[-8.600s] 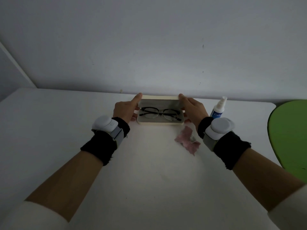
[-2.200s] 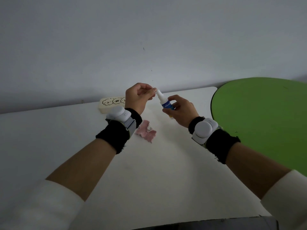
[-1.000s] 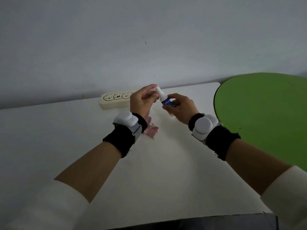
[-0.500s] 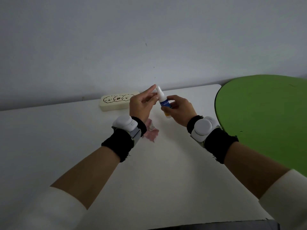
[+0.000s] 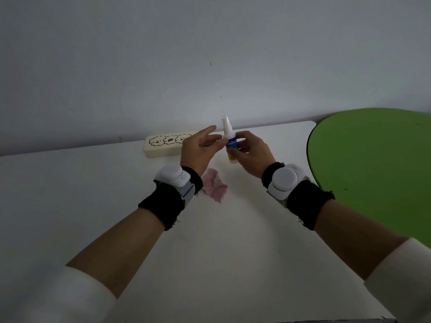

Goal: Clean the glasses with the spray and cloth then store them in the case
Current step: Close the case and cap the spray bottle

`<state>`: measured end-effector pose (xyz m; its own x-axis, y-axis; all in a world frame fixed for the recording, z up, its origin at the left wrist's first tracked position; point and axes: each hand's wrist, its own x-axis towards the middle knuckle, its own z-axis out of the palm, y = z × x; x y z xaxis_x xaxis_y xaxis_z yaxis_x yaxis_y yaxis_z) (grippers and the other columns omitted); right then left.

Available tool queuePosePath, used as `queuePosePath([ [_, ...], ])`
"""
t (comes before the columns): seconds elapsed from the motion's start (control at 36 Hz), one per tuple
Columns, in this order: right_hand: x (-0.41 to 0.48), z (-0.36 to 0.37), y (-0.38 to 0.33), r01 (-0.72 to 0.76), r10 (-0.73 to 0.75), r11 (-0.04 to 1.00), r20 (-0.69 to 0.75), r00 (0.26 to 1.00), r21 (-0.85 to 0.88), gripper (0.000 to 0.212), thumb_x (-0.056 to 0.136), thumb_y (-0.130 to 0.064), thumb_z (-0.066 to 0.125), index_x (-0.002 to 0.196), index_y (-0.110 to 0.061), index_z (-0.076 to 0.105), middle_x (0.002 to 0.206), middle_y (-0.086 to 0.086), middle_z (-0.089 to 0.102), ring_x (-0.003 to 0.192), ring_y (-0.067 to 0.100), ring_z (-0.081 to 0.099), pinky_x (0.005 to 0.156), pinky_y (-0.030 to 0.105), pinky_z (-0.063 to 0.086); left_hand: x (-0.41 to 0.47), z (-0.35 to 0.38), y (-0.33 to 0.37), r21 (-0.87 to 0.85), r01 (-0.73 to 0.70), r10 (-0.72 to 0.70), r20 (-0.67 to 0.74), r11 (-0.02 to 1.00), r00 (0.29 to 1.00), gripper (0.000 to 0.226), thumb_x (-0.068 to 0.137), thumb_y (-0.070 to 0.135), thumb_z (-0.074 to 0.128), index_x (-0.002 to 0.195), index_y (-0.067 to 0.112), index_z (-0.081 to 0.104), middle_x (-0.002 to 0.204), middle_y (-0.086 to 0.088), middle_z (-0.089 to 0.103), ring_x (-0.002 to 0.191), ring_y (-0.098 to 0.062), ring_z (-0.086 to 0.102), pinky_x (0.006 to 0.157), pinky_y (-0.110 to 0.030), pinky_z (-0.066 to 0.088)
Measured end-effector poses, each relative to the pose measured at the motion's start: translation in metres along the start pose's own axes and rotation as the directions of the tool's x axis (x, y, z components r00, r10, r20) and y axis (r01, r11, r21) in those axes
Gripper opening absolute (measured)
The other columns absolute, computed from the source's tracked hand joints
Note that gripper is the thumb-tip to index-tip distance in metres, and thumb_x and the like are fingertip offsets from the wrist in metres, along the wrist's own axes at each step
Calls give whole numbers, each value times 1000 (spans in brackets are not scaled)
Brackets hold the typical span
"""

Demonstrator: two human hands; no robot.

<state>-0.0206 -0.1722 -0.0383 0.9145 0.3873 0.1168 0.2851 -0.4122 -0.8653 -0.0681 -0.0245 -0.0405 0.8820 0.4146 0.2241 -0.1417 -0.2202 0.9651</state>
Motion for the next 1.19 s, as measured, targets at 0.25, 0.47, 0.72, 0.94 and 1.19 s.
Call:
queuePosePath([
  [0.25, 10, 4, -8, 24, -23, 999, 38, 999, -28, 27, 90, -14, 64, 117, -11, 66, 109, 7, 72, 99, 24, 68, 94, 42, 52, 11, -6, 0, 10, -37, 37, 23, 999, 999, 28, 79, 8, 76, 107, 8, 73, 94, -2, 75, 85, -7, 72, 83, -21, 55],
  [0.47, 31, 6, -5, 28, -27, 999, 35, 999, -21, 24, 88, -22, 68, 112, -25, 70, 97, -8, 71, 82, 8, 67, 66, 5, 43, 27, -12, -3, 38, -57, 55, 34, 998, 998, 26, 79, 6, 75, 105, 7, 73, 94, -2, 75, 85, -5, 71, 77, -13, 52],
  [0.72, 55, 15, -2, 18, -18, 1000, 75, 997, 1, 24, 88, -21, 68, 112, -20, 72, 102, -3, 75, 88, 11, 70, 79, 27, 53, 53, -19, -12, 57, -38, 35, 61, 998, 998, 25, 79, 6, 75, 104, 7, 74, 96, -3, 75, 90, -9, 72, 82, -18, 53],
  [0.94, 74, 26, -1, 17, -18, 1000, 84, 996, 8, 27, 88, -17, 68, 116, -17, 71, 106, 0, 75, 92, 13, 71, 72, 18, 45, 72, -26, -23, 103, -43, 37, 60, 994, 998, 25, 79, 6, 75, 104, 6, 73, 97, -6, 75, 91, -11, 72, 84, -23, 55],
  [1.19, 81, 33, 6, 31, -30, 999, 56, 998, -23, 29, 87, -22, 70, 117, -20, 69, 104, -4, 74, 86, 7, 68, 72, 10, 45, 78, -25, -27, 116, -44, 38, 54, 992, 998, 24, 79, 4, 75, 103, 6, 73, 97, -7, 75, 89, -11, 72, 82, -20, 55],
])
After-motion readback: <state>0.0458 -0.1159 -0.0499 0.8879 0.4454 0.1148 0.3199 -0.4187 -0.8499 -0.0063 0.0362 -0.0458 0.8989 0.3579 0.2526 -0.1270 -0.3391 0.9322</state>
